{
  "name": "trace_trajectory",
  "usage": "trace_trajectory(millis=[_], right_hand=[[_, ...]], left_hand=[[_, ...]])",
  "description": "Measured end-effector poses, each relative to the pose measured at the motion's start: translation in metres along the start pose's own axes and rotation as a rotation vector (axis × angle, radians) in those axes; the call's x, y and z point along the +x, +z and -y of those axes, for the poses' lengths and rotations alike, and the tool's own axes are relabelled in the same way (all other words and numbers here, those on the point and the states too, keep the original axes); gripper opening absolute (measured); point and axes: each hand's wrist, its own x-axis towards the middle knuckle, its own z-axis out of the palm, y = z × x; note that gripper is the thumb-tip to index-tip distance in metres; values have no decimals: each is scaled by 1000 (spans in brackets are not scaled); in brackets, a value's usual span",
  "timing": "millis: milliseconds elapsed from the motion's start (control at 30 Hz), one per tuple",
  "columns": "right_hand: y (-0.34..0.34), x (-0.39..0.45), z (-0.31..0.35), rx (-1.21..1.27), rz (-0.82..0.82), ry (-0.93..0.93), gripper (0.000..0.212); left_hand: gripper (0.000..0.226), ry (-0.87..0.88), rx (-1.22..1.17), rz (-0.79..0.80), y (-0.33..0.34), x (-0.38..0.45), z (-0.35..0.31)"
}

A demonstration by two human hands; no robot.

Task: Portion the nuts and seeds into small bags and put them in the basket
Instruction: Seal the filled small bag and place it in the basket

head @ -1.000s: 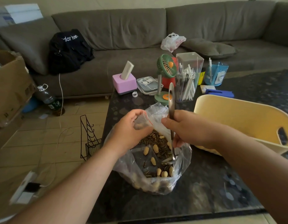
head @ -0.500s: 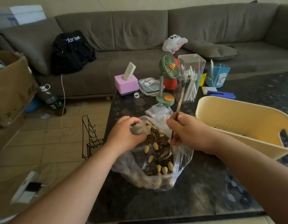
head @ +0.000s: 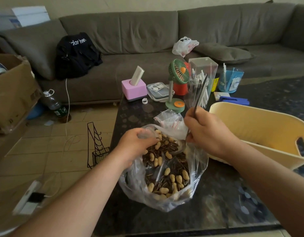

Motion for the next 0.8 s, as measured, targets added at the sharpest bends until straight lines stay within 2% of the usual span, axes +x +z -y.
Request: trace_trajectory(millis=[133, 267, 333, 433, 500, 633, 733, 800], right_hand=[[17, -3, -11, -172, 35, -192, 26], [28, -6, -18, -234, 66, -276, 28], [32, -8, -17, -183, 51, -256, 28], [38, -11, -14, -52, 45, -143, 29], [46, -9, -18, 103, 43, 23, 30], [56, 4, -33, 613, -1, 390, 19], [53, 4, -36, 683, 68, 471, 15], [51, 2, -35, 648, 89, 448, 17]], left_hand=[[11, 48, -109, -9, 1, -3, -12], [36, 31, -240, 5, 7, -5, -18], [33, 28, -304, 45, 7, -5, -19], [21, 29, -427, 175, 7, -11, -24], [19, 38, -521, 248, 8, -16, -31], [37, 45, -625, 321, 5, -22, -36], [33, 50, -476, 253, -1, -20, -31], [27, 90, -165, 97, -9, -17, -26]])
